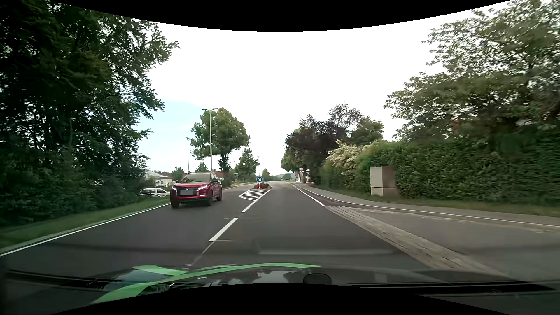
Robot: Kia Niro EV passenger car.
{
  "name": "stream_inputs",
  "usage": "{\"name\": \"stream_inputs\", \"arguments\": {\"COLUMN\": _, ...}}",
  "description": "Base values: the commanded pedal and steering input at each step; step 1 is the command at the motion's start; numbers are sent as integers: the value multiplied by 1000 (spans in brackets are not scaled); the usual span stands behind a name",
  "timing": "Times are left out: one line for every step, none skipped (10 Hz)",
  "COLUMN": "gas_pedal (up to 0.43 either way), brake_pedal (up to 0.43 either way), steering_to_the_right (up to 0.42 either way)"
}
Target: Follow the waypoints while adhering to traffic rules and regulations
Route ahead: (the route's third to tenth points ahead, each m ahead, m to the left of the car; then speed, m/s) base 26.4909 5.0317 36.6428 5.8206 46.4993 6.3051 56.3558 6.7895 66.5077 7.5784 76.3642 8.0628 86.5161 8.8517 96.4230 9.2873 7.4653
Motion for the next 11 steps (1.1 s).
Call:
{"name": "stream_inputs", "arguments": {"gas_pedal": 378, "brake_pedal": 0, "steering_to_the_right": -74}}
{"name": "stream_inputs", "arguments": {"gas_pedal": 378, "brake_pedal": 0, "steering_to_the_right": -60}}
{"name": "stream_inputs", "arguments": {"gas_pedal": 378, "brake_pedal": 0, "steering_to_the_right": -44}}
{"name": "stream_inputs", "arguments": {"gas_pedal": 378, "brake_pedal": 0, "steering_to_the_right": -29}}
{"name": "stream_inputs", "arguments": {"gas_pedal": 378, "brake_pedal": 0, "steering_to_the_right": -21}}
{"name": "stream_inputs", "arguments": {"gas_pedal": 378, "brake_pedal": 0, "steering_to_the_right": -14}}
{"name": "stream_inputs", "arguments": {"gas_pedal": 378, "brake_pedal": 0, "steering_to_the_right": -9}}
{"name": "stream_inputs", "arguments": {"gas_pedal": 378, "brake_pedal": 0, "steering_to_the_right": 0}}
{"name": "stream_inputs", "arguments": {"gas_pedal": 378, "brake_pedal": 0, "steering_to_the_right": 2}}
{"name": "stream_inputs", "arguments": {"gas_pedal": 378, "brake_pedal": 0, "steering_to_the_right": 2}}
{"name": "stream_inputs", "arguments": {"gas_pedal": 378, "brake_pedal": 0, "steering_to_the_right": 2}}
